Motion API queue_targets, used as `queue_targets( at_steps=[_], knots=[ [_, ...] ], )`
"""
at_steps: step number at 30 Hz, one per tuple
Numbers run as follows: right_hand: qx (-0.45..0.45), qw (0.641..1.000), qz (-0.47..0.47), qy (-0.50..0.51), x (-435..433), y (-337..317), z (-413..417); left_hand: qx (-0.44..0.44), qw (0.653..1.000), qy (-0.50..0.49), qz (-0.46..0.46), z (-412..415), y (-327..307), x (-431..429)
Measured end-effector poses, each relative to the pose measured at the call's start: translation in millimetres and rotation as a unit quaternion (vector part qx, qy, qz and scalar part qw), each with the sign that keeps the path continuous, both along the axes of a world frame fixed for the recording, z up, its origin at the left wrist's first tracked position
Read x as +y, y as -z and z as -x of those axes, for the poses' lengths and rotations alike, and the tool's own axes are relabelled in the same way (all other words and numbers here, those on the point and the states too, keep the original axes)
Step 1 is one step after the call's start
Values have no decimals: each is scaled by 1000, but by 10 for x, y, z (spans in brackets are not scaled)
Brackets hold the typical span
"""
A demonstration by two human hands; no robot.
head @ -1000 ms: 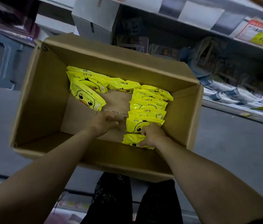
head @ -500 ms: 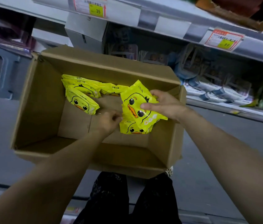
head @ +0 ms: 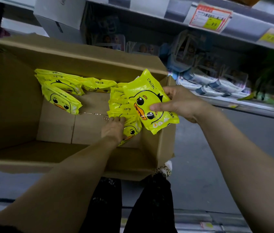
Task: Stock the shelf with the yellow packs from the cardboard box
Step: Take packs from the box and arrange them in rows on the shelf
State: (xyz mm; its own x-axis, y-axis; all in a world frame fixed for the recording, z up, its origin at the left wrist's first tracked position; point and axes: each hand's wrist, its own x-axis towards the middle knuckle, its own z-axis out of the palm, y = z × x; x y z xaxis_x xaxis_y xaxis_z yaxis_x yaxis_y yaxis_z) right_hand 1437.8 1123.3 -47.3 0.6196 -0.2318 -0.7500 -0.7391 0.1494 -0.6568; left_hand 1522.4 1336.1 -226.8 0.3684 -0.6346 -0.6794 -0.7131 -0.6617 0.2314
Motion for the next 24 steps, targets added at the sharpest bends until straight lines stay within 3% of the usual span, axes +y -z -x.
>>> queue_targets(
  at_steps=[5, 9, 16, 24],
  knots=[
    [-34, 997, 8, 62, 2, -52, 126, 31, 997, 3, -65, 19, -6, -117],
    [-58, 994, 13, 94, -60, -214, 336, 101, 984, -129, -73, -102, -185, -106],
    [-77, 988, 36, 126, -243, -650, 802, 204, 913, -347, 69, -427, -1044, 147],
    [-114, 985, 87, 93, -540, -1471, 1430, 254, 851, -402, 224, -34, -2739, -313]
  ],
)
